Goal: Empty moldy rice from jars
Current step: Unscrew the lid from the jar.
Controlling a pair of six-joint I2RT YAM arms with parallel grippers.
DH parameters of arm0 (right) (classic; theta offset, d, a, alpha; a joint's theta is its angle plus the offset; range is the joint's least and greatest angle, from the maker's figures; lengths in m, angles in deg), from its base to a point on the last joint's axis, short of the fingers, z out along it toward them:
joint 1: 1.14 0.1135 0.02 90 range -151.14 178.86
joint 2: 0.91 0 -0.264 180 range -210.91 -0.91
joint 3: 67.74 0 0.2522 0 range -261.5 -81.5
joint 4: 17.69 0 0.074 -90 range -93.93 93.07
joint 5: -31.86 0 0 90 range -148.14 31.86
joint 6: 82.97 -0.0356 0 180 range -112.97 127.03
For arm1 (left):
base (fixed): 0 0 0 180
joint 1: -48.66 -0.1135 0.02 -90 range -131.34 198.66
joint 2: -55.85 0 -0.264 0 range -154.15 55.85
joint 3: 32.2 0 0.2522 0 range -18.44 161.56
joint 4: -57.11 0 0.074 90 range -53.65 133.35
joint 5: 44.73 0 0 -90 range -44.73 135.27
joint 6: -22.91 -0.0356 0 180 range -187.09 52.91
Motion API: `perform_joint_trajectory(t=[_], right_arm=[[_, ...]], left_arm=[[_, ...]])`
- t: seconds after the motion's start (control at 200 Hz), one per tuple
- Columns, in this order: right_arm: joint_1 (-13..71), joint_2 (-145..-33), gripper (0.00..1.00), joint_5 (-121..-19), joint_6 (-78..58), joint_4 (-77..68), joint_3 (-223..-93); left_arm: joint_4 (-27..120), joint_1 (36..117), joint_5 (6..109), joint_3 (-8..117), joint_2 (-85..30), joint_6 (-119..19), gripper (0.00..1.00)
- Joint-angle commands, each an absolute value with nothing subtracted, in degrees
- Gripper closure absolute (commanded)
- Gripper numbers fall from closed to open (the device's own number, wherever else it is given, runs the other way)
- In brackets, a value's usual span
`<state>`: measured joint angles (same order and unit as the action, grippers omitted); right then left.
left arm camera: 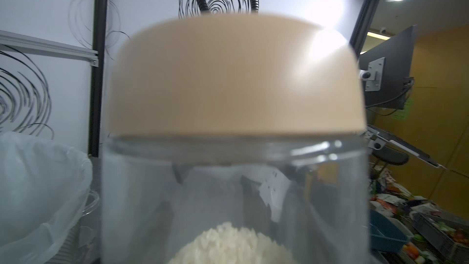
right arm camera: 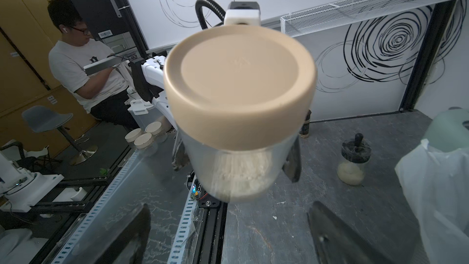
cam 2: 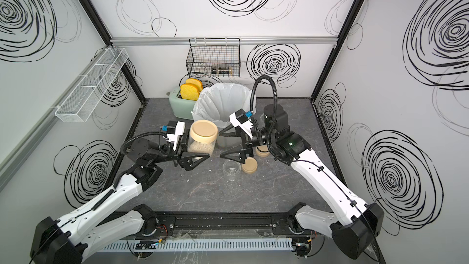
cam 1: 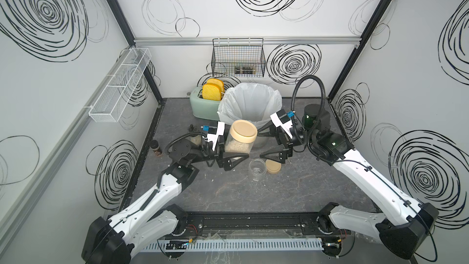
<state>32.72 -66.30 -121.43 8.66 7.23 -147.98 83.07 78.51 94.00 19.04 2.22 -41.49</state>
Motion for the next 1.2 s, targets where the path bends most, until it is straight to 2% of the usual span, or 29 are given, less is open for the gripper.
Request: perform_joint_trajectory(t=[0.0, 0.275, 0.415, 0.565, 0.871, 1.196], right_arm=[[32.0, -63.6, 0.02, -118.4, 9.5, 9.7, -146.9], [31.5, -62.8, 0.02, -107.5, 3.8, 8.4, -148.4], [31.8, -63.8, 0.02, -106.6, -4.2, 2.1, -148.7], [34.2, -65.0, 0.02, -100.6, -8.5, 0.2, -149.7], [40.2, -67.4, 0.02, -92.8, -8.7, 1.0, -151.4], [41.4, -68.4, 0.02, -89.7, -9.0, 0.9, -151.6]], left_arm=[[70.1, 79.3, 79.9, 22.5, 6.0, -56.3, 0.2], [62.4, 83.5, 58.4, 21.8, 10.7, -66.7, 0.22], [60.6, 89.5, 46.8, 22.0, 11.0, -73.2, 0.23], [61.0, 95.5, 39.1, 22.3, 9.6, -78.2, 0.23], [68.0, 100.7, 33.5, 21.3, 6.6, -80.9, 0.23], [69.6, 102.0, 32.7, 21.2, 5.7, -81.4, 0.23]])
